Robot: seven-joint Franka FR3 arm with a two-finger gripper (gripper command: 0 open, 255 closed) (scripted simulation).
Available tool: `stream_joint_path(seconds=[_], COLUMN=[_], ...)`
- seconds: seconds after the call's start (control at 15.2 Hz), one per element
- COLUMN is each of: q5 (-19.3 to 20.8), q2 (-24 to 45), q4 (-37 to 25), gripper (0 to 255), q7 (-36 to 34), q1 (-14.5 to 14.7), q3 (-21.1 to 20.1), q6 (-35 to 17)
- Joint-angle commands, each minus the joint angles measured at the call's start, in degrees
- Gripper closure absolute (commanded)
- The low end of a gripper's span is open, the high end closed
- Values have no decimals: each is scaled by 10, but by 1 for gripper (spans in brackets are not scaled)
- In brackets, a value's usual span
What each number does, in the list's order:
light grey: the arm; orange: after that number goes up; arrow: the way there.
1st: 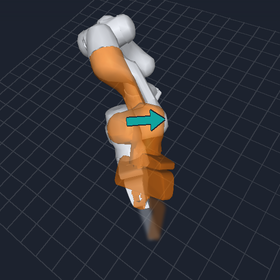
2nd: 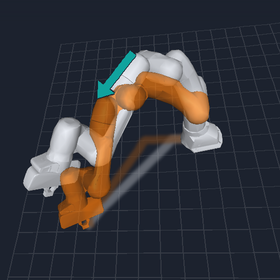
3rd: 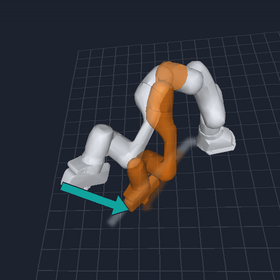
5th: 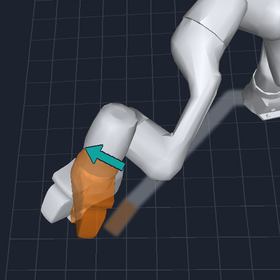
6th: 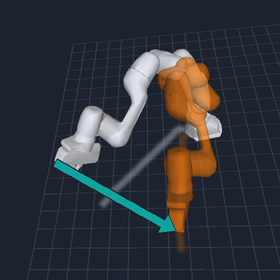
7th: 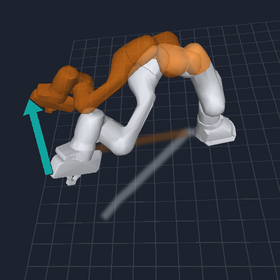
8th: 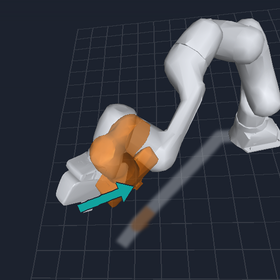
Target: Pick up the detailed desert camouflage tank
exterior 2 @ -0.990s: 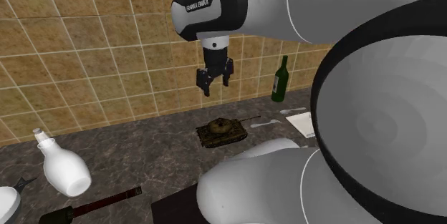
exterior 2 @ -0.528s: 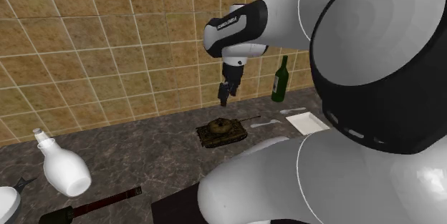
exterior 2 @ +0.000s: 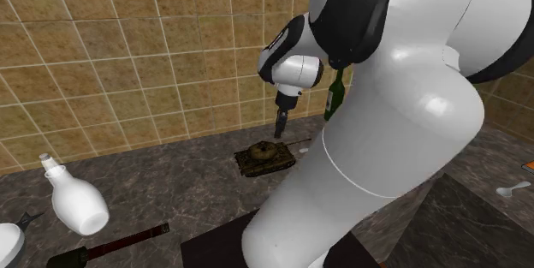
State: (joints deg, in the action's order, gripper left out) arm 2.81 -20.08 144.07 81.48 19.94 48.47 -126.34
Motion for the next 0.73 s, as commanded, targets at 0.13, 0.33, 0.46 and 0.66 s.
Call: stream_joint_path(seconds=[0.13, 0.33, 0.46, 0.66], q5=[-168, -355, -389, -413], q2=[162, 340, 381, 404], q4=[-67, -136, -157, -156], gripper=[0, 0, 0, 0], q7=[251, 465, 513, 532], q1=[118, 103, 57, 41], q3=[127, 121, 75, 56], q6=[-6, 51, 61, 51])
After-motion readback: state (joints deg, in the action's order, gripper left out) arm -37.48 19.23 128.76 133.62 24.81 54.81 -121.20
